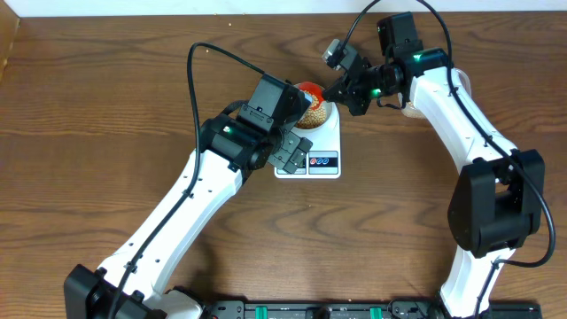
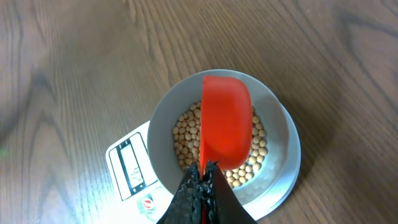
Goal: Scoop item into bowl and weigh 50g on scale
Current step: 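Keep the scoop tilted over the bowl, trickling soybeans in slowly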
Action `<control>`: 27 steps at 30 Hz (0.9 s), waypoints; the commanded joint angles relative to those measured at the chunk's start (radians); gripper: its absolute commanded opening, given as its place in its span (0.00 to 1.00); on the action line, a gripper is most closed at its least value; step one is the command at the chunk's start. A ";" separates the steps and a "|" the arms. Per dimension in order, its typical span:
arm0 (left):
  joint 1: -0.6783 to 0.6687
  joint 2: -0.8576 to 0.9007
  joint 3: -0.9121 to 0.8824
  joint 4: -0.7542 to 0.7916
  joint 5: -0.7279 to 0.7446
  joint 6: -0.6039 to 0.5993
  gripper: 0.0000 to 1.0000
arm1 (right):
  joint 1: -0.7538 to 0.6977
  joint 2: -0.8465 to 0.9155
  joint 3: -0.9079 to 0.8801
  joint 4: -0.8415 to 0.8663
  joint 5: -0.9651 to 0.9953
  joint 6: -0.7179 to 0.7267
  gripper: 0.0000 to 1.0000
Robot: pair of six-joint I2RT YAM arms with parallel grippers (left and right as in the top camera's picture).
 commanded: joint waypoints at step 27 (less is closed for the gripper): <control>0.004 0.001 -0.008 -0.004 -0.005 -0.009 0.98 | 0.007 -0.021 0.003 0.026 -0.014 -0.073 0.01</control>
